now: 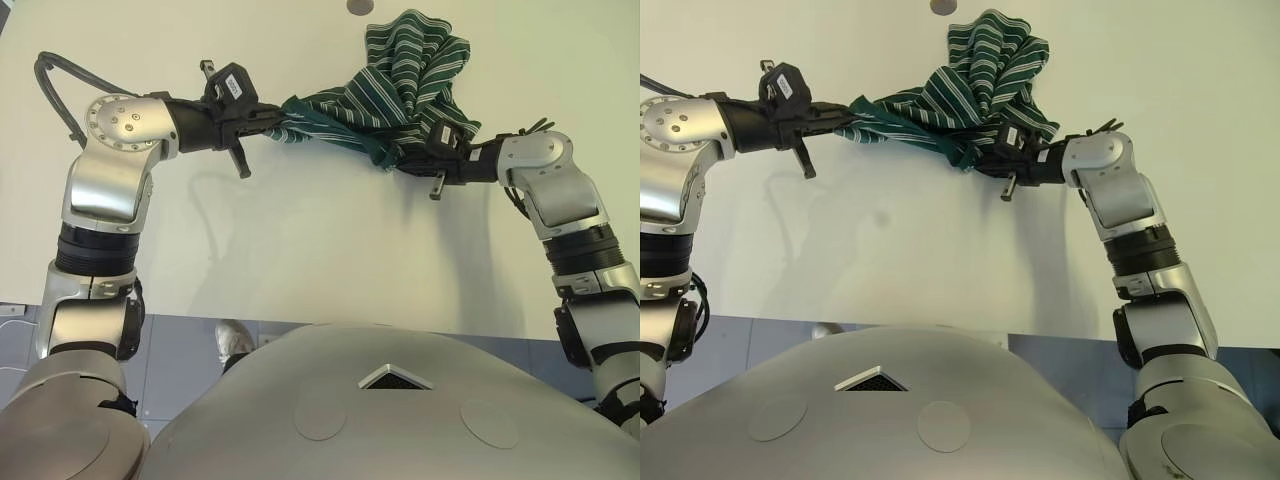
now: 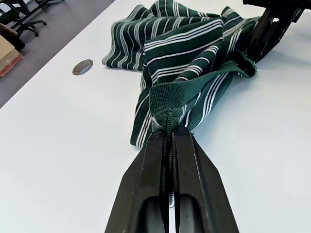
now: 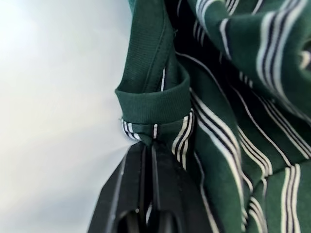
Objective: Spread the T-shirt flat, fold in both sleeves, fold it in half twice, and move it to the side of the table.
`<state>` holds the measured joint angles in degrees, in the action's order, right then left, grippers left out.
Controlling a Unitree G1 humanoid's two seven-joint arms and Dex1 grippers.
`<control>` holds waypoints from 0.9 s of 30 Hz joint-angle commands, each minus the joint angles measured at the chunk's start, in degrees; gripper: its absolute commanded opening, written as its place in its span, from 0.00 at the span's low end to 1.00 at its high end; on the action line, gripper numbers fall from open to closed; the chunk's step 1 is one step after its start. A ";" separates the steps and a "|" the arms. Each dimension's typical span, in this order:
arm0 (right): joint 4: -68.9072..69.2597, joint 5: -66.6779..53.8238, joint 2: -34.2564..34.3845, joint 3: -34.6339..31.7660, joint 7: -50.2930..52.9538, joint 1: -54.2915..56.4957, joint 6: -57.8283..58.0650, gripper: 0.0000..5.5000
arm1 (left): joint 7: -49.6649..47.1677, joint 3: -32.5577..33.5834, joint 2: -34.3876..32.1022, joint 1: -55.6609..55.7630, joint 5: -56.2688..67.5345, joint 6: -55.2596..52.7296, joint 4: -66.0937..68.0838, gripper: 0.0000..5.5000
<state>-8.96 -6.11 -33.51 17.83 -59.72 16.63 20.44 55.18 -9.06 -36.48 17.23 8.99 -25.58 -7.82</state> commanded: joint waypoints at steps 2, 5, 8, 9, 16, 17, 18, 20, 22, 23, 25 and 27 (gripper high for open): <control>-1.89 -4.98 0.75 -6.57 0.19 4.71 3.53 0.00 | -1.56 1.95 1.95 5.32 1.09 2.46 4.03 0.00; -10.17 -10.21 0.80 -14.62 0.09 18.77 4.46 0.00 | -2.85 1.83 3.60 17.09 -1.65 7.74 16.02 0.00; -30.08 -5.92 1.30 -15.69 3.85 36.76 -3.74 0.00 | -8.03 -1.13 6.19 35.82 -9.37 18.06 40.99 0.00; -37.00 -3.58 1.90 -15.08 5.87 41.98 -7.24 0.00 | -10.40 -1.94 7.26 41.74 -11.69 21.36 49.53 0.00; -64.87 7.13 8.25 -14.20 28.80 68.78 -20.59 0.00 | -34.37 -3.22 10.90 68.71 -22.03 29.58 82.92 0.00; -66.22 7.99 8.79 -14.58 31.82 70.56 -21.39 0.00 | -36.96 -2.78 10.64 70.30 -22.73 29.70 84.21 0.00; -67.22 8.88 9.11 -14.90 34.64 72.28 -22.10 0.00 | -39.24 -2.40 10.40 71.92 -23.42 29.76 85.11 0.00; -68.41 10.52 9.21 -15.73 39.36 75.65 -23.18 0.00 | -42.52 -1.54 9.97 75.35 -24.79 29.73 86.09 0.00; -68.92 12.16 9.14 -16.02 41.80 77.79 -23.81 0.00 | -43.60 -1.18 9.66 77.95 -26.04 29.88 86.44 0.00; -69.06 13.03 9.08 -16.04 42.34 78.46 -24.03 0.00 | -43.49 -1.16 9.62 78.94 -26.66 30.01 86.54 0.00; -69.24 14.36 8.91 -16.03 42.60 79.09 -24.39 0.00 | -42.73 -1.08 9.73 80.00 -27.67 30.30 86.67 0.00; -69.18 15.82 7.84 -15.55 41.16 79.02 -25.42 0.00 | -38.85 -1.36 9.74 79.88 -28.52 31.24 86.63 0.00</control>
<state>-77.73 8.37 -23.71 2.36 -18.02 94.09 -4.48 13.68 -10.42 -25.17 96.09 -18.41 5.42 78.23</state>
